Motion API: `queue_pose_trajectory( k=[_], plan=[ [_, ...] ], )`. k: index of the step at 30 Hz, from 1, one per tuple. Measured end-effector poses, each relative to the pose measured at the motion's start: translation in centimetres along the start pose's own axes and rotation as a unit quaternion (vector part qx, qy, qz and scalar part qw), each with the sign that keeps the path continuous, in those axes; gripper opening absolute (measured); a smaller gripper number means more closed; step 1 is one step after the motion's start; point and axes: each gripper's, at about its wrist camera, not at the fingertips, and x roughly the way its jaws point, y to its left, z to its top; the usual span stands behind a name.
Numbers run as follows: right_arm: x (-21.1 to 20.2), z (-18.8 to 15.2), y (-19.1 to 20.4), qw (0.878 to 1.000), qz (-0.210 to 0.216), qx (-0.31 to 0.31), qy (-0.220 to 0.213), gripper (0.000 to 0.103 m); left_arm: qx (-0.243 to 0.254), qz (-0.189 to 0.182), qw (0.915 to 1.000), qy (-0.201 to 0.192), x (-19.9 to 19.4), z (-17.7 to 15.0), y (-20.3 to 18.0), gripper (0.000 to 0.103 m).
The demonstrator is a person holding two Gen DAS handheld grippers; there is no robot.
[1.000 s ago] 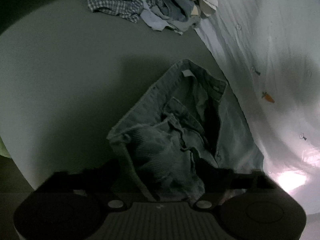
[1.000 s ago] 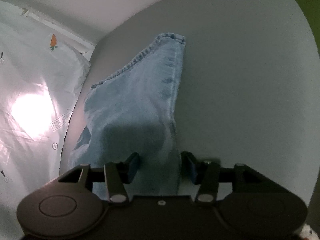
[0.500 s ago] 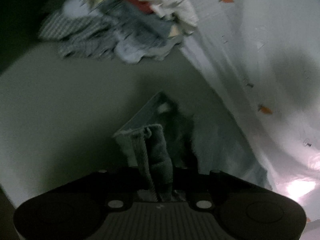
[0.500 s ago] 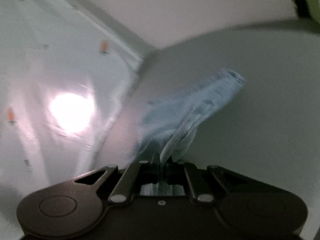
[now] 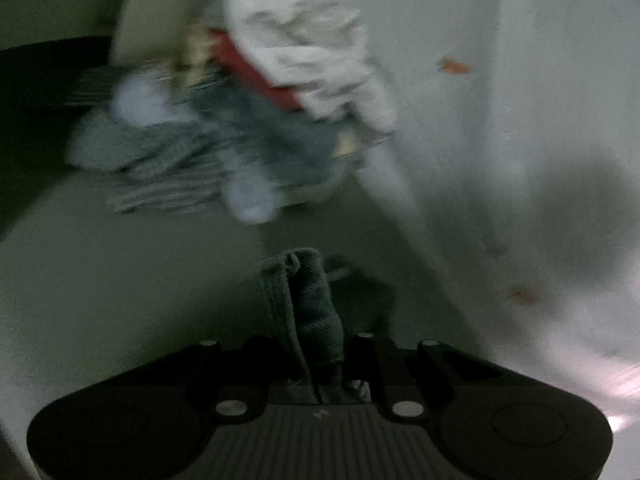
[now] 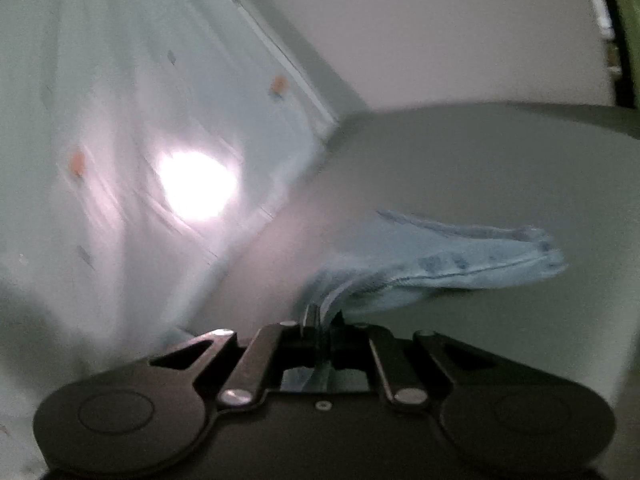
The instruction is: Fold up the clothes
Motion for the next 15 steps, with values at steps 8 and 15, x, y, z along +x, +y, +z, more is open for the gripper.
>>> queue_pose_trajectory(
  k=[8,15],
  plan=[
    [2.1,-4.0,-2.8,0.979,-0.136,-0.071,0.135,0.018,0.066,0.134,0.9878,0.044,1.7,-4.8,3.3,0.044],
    [0.9,-1.4,1.9,0.971,-0.136,-0.16,0.111,0.036,0.13,0.183,0.971,-0.081,-3.1,-0.6,0.9,0.067]
  ],
)
